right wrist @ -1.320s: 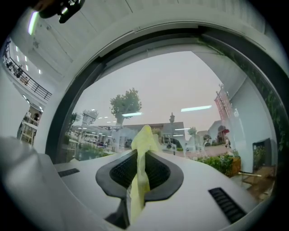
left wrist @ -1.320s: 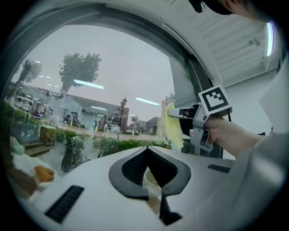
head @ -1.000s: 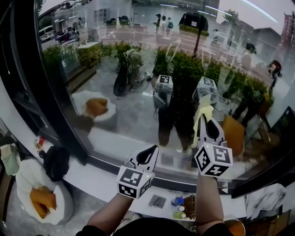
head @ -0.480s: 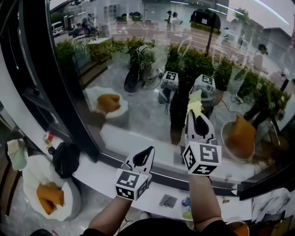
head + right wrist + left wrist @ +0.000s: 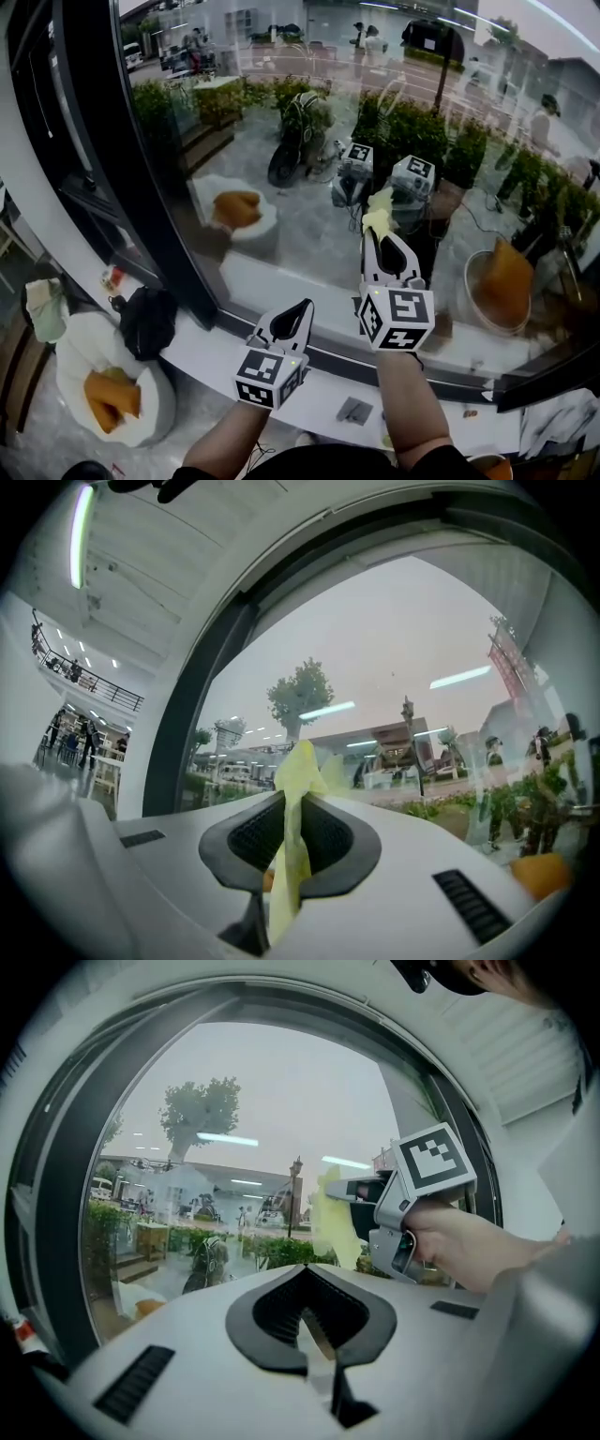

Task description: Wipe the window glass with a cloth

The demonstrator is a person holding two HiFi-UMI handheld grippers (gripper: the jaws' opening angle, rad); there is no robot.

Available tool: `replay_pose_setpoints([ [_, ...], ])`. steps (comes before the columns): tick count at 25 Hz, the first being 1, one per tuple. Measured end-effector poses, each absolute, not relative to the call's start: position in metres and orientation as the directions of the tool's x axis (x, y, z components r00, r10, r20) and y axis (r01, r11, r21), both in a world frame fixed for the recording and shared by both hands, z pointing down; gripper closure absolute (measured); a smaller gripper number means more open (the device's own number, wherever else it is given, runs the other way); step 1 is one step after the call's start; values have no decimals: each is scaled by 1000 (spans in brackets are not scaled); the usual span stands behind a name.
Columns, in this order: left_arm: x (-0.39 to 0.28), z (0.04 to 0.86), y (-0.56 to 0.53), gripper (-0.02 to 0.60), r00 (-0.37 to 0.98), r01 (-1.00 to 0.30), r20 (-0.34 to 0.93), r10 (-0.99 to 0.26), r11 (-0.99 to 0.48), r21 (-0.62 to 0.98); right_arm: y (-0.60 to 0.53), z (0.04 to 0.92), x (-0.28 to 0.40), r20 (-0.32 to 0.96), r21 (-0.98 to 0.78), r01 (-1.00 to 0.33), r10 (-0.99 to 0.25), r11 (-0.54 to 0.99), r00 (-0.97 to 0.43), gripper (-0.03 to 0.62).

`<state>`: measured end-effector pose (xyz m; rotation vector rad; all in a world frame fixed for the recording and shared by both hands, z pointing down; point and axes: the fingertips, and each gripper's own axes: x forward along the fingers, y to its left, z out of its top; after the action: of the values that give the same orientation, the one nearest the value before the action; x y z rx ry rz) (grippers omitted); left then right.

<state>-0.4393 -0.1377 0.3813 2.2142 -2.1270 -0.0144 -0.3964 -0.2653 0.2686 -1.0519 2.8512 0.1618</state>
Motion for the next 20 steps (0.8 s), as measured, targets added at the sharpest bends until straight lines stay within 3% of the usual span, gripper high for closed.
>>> replay_pose_setpoints([
  [12, -423, 386, -134, 574, 90, -995, 54, -994, -88, 54, -257, 275, -381, -124, -5, -595, -590, 804, -797, 539],
  [20, -365, 417, -132, 574, 204, -977, 83, -975, -197, 87, -233, 285, -296, -126, 7, -636, -630, 772, -766, 539],
])
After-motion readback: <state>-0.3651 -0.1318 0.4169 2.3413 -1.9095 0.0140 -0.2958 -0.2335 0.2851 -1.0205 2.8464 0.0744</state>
